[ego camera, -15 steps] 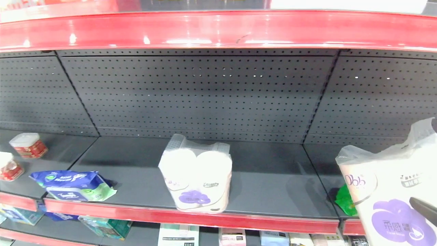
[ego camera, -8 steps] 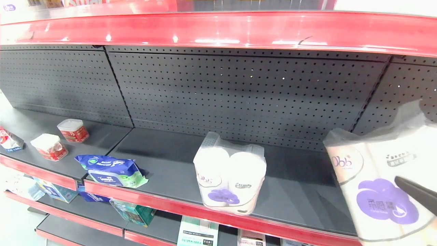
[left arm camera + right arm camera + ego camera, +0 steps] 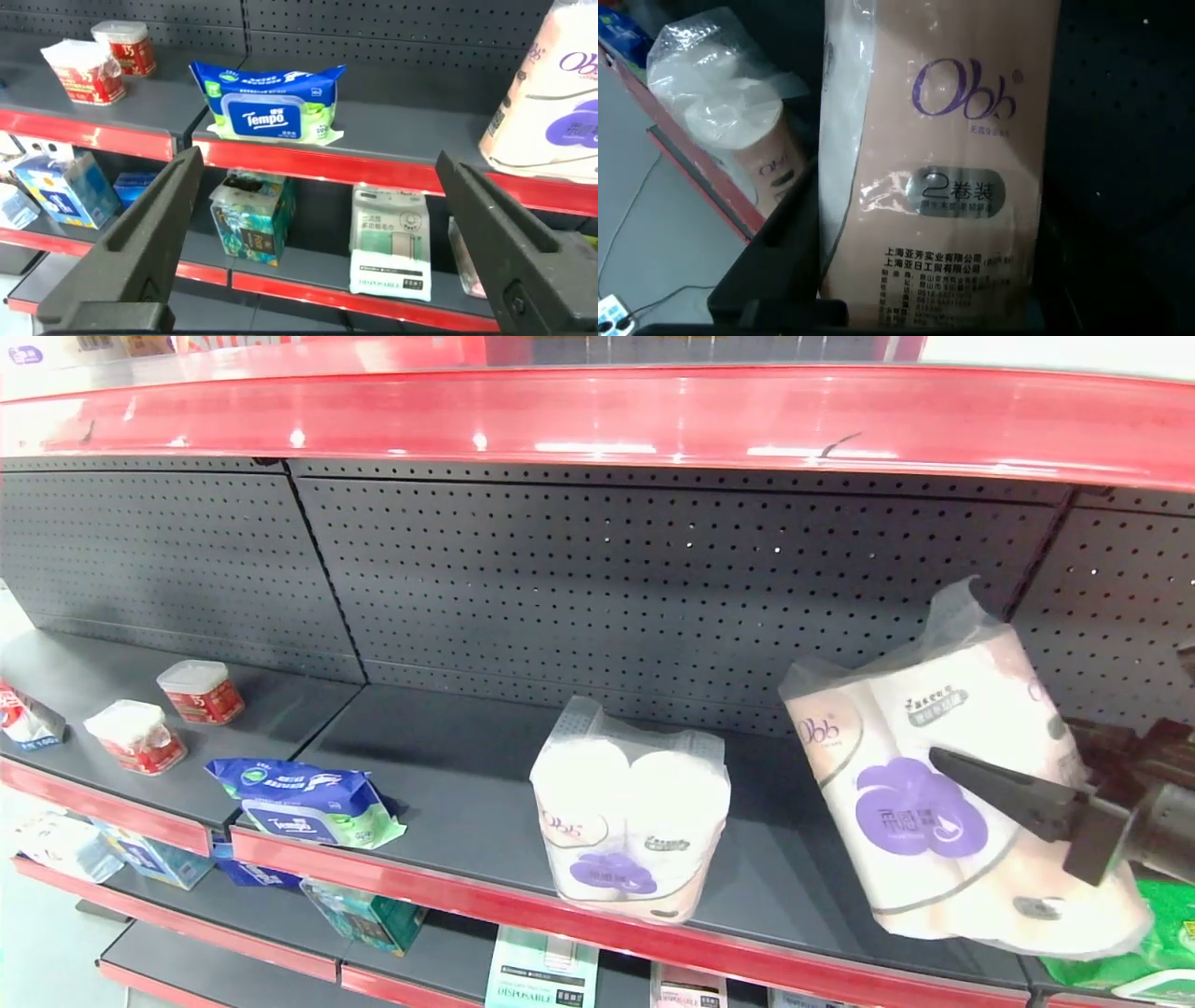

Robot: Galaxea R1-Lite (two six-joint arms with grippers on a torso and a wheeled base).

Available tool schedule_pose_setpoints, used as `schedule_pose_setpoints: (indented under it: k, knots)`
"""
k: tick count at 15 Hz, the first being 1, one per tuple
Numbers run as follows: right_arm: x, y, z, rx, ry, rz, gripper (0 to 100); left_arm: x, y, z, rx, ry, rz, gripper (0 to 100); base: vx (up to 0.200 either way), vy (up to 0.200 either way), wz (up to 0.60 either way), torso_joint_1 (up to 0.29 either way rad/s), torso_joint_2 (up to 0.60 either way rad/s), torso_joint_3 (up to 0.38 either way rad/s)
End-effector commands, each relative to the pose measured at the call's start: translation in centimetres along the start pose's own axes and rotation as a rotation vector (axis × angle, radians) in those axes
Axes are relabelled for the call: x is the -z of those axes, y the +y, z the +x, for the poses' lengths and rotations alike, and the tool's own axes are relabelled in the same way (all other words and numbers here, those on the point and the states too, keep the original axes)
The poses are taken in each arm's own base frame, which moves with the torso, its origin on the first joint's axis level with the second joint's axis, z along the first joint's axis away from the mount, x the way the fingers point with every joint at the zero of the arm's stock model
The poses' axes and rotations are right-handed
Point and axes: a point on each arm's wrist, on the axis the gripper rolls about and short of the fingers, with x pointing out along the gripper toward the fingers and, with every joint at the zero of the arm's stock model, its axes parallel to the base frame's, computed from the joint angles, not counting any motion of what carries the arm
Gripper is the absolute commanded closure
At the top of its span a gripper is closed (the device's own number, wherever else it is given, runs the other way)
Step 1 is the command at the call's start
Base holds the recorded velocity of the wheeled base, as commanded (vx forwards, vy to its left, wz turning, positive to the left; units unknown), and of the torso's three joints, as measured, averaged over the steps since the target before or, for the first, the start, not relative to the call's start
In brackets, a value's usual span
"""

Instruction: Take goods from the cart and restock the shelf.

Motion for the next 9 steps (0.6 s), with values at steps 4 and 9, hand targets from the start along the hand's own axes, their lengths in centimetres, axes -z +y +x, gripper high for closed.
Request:
schedule_pose_setpoints:
  k: [4,9]
  knots:
    - [1.6,-4.3,6.9,-0.062,0.031,0.023,100,0.0,0.0,0.0,0.000,-0.001,0.000,0,0.000,0.000,0.00,0.000,0.00,0.000]
    - [2.6,-6.0,11.5,-0.159,-0.034,0.005,100,0.0,0.0,0.0,0.000,-0.001,0.000,0,0.000,0.000,0.00,0.000,0.00,0.000]
